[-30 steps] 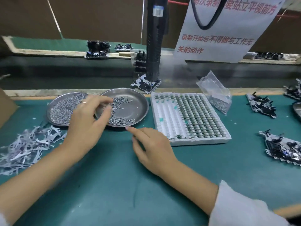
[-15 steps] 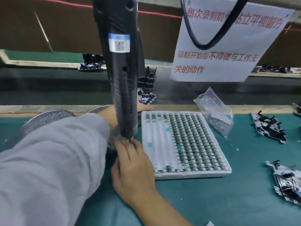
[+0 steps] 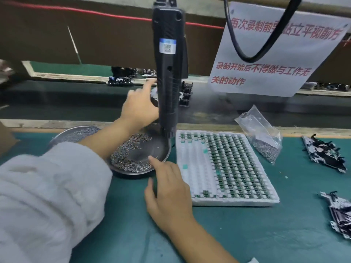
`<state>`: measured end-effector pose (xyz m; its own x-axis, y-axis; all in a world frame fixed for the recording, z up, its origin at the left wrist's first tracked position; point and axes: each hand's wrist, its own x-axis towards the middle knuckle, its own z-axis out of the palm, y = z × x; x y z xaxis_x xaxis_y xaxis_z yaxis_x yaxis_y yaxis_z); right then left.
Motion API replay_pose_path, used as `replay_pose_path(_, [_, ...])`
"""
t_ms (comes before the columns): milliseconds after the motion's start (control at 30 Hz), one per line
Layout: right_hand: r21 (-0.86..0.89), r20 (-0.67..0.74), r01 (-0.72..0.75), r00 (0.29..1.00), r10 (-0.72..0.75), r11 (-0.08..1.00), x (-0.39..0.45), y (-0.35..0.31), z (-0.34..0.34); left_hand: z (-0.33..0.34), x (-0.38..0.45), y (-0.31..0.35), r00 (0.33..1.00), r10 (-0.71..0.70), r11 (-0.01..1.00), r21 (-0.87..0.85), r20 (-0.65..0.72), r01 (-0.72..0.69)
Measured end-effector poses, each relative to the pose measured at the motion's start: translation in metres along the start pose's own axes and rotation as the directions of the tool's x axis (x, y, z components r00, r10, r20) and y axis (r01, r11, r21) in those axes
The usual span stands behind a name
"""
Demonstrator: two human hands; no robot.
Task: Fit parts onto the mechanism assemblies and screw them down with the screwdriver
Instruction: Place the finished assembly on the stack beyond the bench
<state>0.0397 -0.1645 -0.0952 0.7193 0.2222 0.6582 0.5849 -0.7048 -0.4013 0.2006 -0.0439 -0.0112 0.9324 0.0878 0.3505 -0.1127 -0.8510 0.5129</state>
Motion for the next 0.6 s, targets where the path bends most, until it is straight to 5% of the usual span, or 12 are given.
replay_pose_path(100, [0.239, -0.047, -0.033, 0.998, 0.045, 0.970, -0.004, 0.001, -0.002, -0.047, -0.029, -0.018, 0.978, -0.162, 0.929, -0.355, -0.130, 0.106])
replay_pose_path(167, [0.389, -0.112, -0.036, 0.990, 0.086, 0.921, -0.007, 0.001, -0.003, -0.070, -0.060, -0.034, 0.959, -0.145, 0.938, -0.342, -0.241, 0.056])
replay_pose_path(233, [0.476, -0.185, -0.030, 0.974, 0.134, 0.879, -0.008, 0.001, -0.003, -0.091, -0.097, -0.045, 0.952, 0.062, 0.967, -0.217, -0.300, -0.131])
replay_pose_path(300, [0.506, -0.258, -0.021, 0.950, 0.174, 0.862, -0.010, 0.001, -0.005, -0.102, -0.133, -0.054, 0.906, 0.362, 0.917, -0.090, -0.220, -0.389])
replay_pose_path(400, [0.481, -0.353, 0.043, 0.924, 0.149, 0.876, -0.012, 0.001, -0.008, -0.099, -0.177, -0.070, 0.746, 0.666, 0.746, 0.004, 0.015, -0.666])
replay_pose_path(500, [0.434, -0.278, 0.170, 0.959, -0.049, 0.885, -0.016, -0.001, -0.012, -0.083, -0.206, -0.084, 0.690, 0.678, 0.711, 0.012, 0.254, -0.703])
replay_pose_path(600, [0.401, 0.019, 0.299, 0.942, -0.334, 0.866, -0.018, -0.004, -0.013, -0.070, -0.217, -0.094, 0.702, 0.619, 0.753, -0.014, 0.353, -0.657])
